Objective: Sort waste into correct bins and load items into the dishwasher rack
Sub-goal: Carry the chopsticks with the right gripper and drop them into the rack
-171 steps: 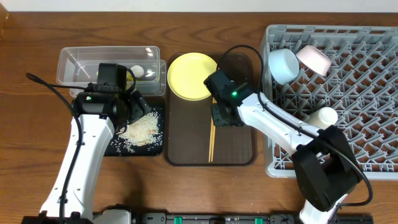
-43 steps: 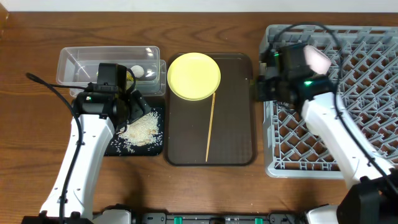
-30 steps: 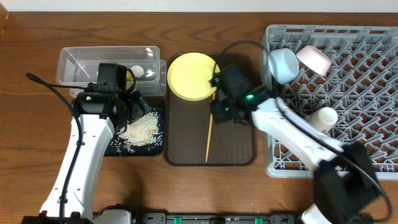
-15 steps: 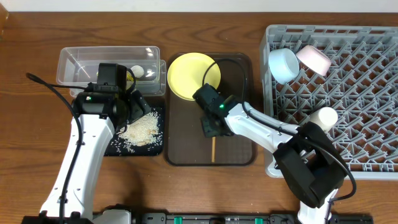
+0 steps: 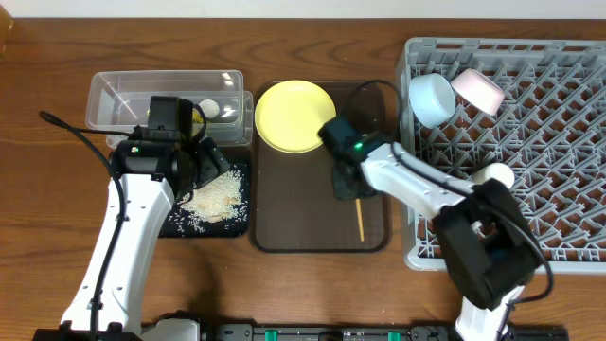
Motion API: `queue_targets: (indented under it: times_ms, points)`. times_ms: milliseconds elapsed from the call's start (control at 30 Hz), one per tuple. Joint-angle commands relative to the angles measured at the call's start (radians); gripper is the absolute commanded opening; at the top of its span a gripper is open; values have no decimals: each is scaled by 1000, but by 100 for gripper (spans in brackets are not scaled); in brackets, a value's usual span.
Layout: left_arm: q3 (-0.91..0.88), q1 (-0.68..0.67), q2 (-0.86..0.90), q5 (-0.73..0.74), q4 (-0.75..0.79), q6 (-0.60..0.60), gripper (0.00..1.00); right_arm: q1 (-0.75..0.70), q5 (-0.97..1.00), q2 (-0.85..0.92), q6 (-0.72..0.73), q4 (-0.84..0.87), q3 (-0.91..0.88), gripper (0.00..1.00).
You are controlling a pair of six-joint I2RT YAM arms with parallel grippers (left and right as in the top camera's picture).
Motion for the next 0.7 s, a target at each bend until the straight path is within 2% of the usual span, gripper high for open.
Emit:
queue_targets:
  times_ms: [0, 267, 667]
  points:
    - [8, 5, -6, -16, -3, -5, 99, -44, 6, -146, -66, 0, 2, 1]
    - [8, 5, -6, -16, -3, -5, 99, -166, -7, -375, -201, -32, 2, 1]
    - [8, 5, -6, -16, -3, -5, 99, -323, -7, -398, -251, -122, -38, 1]
